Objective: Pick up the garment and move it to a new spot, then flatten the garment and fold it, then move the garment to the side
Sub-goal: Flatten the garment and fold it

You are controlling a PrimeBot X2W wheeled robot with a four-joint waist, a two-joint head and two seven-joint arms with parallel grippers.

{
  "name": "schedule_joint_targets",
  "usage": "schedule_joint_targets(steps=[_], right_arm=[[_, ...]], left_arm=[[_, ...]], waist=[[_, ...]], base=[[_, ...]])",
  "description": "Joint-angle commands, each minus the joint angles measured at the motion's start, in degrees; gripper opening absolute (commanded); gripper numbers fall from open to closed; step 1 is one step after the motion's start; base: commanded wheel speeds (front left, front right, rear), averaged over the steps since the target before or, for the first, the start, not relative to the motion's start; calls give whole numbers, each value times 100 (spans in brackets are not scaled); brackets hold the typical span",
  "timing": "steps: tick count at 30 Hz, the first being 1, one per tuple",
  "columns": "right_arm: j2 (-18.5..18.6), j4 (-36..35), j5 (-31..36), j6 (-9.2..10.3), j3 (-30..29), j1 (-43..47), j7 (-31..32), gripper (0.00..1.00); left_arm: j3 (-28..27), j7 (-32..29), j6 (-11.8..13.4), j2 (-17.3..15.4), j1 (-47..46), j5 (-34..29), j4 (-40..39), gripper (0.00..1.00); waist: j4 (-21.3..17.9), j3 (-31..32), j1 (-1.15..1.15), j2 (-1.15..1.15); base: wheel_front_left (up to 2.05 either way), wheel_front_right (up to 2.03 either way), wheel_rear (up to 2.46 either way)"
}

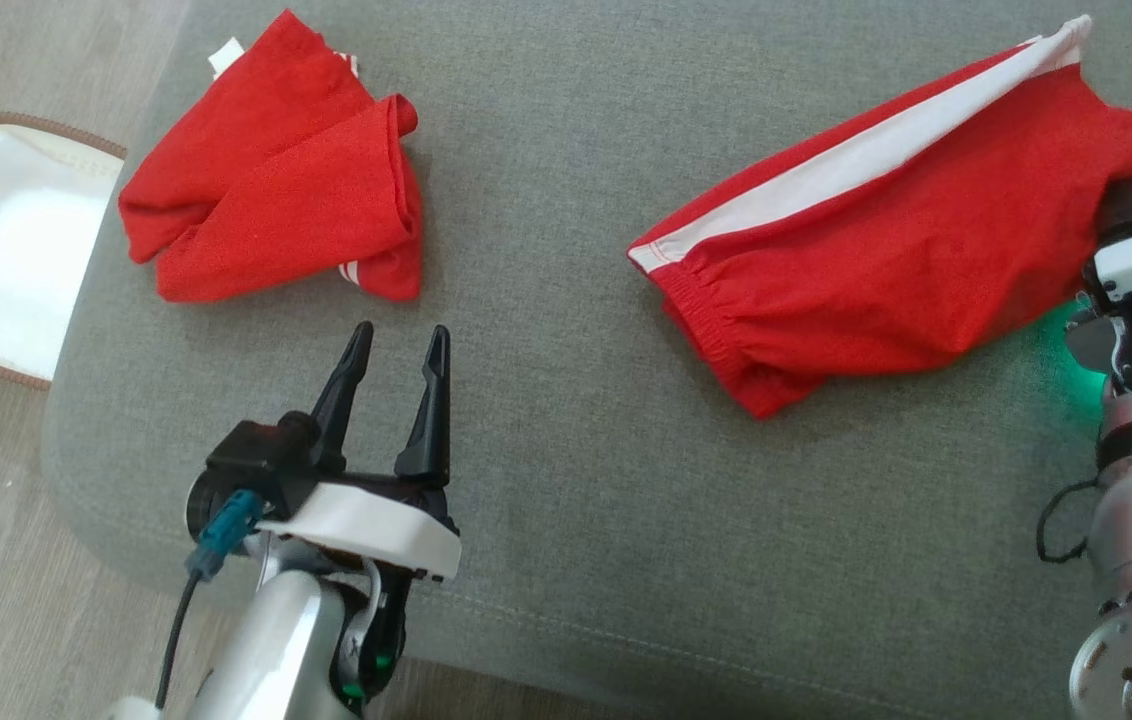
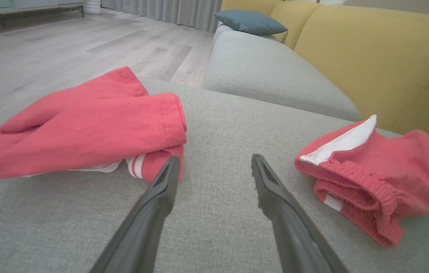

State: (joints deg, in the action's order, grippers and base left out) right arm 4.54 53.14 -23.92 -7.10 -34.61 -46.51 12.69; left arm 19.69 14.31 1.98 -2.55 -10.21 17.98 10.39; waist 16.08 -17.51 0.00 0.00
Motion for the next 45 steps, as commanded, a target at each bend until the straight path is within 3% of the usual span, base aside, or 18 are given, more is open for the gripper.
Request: schedule_joint_targets(steps=[1, 8, 17, 27, 40, 41, 42, 45], right_arm=[[-141, -139, -131, -39, 213, -58, -6, 100], [-158, -596, -866, -39, 763, 152, -37, 100], [3, -574, -889, -39, 1099, 280, -196, 100], [239, 85, 10, -39, 919, 169, -608, 100], [391, 843, 924, -39, 568, -397, -529, 100], [409, 902, 984, -39, 541, -432, -509, 80], [423, 948, 1048, -39, 530, -466, -499, 0], [424, 1058, 1152, -39, 464, -542, -503, 0]], left_arm=[[-163, 69, 3, -33, -205, -12, -165, 100], [-158, 69, -13, -33, -252, -45, -146, 100], [-139, 69, -3, -33, -250, -40, -81, 100], [-117, 69, 51, -32, -195, 22, -60, 100], [-90, 69, 60, -32, -214, 61, -91, 100], [-87, 69, 59, -32, -218, 64, -92, 100], [-85, 69, 57, -32, -224, 67, -89, 100], [-98, 69, 55, -32, -240, 78, -72, 100]], waist=[[-5, -14, 0, 0], [-7, -66, 0, 0], [39, -17, 0, 0], [41, 68, 0, 0], [58, -52, 0, 0], [63, -61, 0, 0], [69, -68, 0, 0], [75, -70, 0, 0]], base=[[0, 0, 0], [0, 0, 0], [0, 0, 0], [0, 0, 0], [0, 0, 0], [0, 0, 0], [0, 0, 0], [0, 0, 0]])
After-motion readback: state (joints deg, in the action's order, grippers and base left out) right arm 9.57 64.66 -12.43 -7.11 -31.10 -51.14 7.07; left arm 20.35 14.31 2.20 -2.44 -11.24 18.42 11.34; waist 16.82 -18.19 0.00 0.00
